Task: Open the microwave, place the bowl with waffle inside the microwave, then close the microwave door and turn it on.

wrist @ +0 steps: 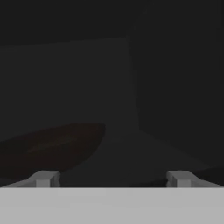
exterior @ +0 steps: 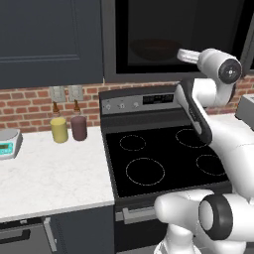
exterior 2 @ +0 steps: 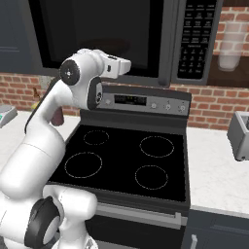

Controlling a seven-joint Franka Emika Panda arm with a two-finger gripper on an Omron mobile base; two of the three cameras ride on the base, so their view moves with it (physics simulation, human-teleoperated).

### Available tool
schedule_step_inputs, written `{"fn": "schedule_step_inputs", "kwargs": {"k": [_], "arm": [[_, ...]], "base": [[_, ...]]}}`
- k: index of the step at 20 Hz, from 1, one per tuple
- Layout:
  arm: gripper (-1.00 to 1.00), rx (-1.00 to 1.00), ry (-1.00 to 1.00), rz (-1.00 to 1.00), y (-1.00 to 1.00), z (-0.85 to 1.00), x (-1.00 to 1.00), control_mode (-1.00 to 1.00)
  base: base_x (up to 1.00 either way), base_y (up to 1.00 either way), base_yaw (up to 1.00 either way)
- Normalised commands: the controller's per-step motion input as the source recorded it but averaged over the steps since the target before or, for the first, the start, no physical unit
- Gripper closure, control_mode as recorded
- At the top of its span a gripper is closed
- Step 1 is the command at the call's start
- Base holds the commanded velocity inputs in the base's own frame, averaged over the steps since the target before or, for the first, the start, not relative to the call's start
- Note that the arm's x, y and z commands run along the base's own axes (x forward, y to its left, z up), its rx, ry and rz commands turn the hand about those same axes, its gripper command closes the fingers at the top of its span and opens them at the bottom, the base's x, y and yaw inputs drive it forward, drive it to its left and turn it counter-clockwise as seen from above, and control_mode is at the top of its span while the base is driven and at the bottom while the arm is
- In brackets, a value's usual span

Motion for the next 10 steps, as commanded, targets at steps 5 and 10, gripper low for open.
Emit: {"fn": "schedule_step_inputs", "kwargs": {"k": [5,10], "arm": [[-1.00,0.00,0.07,0.07,-0.03,0.02,0.37,-1.00],[-1.00,0.00,0.08,0.03,-0.03,0.08,0.14,-1.00]], "base": [[0.00,0.00,0.00],[0.00,0.00,0.00]]}}
